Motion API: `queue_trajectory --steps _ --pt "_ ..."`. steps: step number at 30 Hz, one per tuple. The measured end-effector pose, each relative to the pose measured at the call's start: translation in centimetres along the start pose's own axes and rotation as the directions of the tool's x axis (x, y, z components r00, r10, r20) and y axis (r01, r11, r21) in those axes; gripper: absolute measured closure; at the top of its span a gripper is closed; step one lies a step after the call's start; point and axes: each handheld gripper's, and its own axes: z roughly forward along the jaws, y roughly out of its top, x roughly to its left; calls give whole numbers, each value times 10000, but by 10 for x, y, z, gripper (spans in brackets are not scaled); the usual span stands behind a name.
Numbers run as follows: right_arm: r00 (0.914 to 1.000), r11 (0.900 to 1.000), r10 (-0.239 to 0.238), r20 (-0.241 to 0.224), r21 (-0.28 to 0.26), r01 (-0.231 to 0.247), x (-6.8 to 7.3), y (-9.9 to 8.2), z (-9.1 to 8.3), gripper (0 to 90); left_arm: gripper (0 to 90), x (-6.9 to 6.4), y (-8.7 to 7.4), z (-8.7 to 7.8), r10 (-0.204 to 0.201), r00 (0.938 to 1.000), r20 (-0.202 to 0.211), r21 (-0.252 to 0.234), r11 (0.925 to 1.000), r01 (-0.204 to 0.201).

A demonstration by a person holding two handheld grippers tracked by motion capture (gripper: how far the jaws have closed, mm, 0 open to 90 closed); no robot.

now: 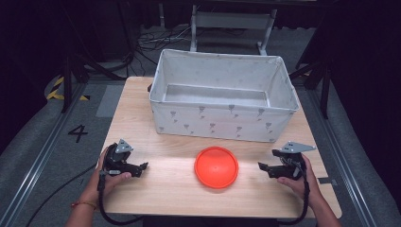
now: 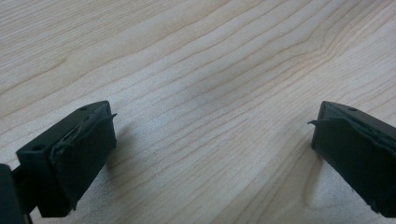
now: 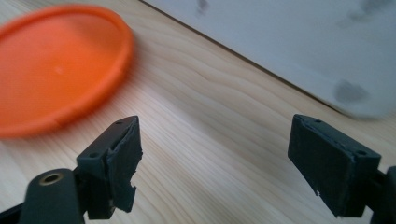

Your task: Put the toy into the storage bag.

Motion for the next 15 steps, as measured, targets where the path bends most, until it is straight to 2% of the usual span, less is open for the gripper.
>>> queue_trajectory --steps 2,4,9,11,13,15 --pt "9988 9998 -167 -450 -65 164 10 9 5 175 4 0 0 0 -27 10000 -28 -6 10000 27" --pt "9958 9984 -555 -734 46 560 22 17 14 173 4 -1 0 0 -70 10000 -13 -4 10000 70" --pt "9822 9935 -1020 -1578 348 1088 47 33 42 173 4 -1 0 0 -72 10000 -16 -7 10000 72" --pt "9776 9895 -1248 -1693 511 1352 53 37 51 174 4 -1 0 0 -93 10000 7 14 10000 93" --pt "9737 9881 -1218 -1925 695 1373 55 40 63 174 4 -1 0 0 -62 10000 -19 9 10000 62" --pt "9724 9858 -1256 -1964 853 1445 56 43 73 174 4 -1 0 0 -89 10000 1 6 10000 89"
